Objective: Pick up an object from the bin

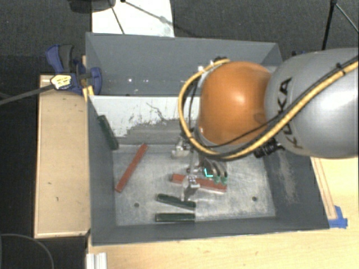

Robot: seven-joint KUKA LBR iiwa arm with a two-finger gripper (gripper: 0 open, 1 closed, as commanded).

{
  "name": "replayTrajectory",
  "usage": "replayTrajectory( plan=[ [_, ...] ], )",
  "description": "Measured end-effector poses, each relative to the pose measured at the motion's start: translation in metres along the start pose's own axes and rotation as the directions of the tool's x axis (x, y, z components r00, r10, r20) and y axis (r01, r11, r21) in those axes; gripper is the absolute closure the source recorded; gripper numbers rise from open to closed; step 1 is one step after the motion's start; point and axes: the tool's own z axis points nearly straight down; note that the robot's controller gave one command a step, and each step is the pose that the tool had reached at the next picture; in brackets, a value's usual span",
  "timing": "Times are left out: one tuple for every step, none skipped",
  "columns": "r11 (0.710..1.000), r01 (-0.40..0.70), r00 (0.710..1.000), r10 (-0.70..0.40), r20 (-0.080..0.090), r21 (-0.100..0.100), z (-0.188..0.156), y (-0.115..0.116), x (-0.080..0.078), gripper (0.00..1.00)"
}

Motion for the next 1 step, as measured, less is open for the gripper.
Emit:
replayTrajectory(
  plan=[
    [1.0,-0.005,1.0,0.005,0.008,-0.001,-0.0041,-0.0009,-0.0018,0.0]
  ],
)
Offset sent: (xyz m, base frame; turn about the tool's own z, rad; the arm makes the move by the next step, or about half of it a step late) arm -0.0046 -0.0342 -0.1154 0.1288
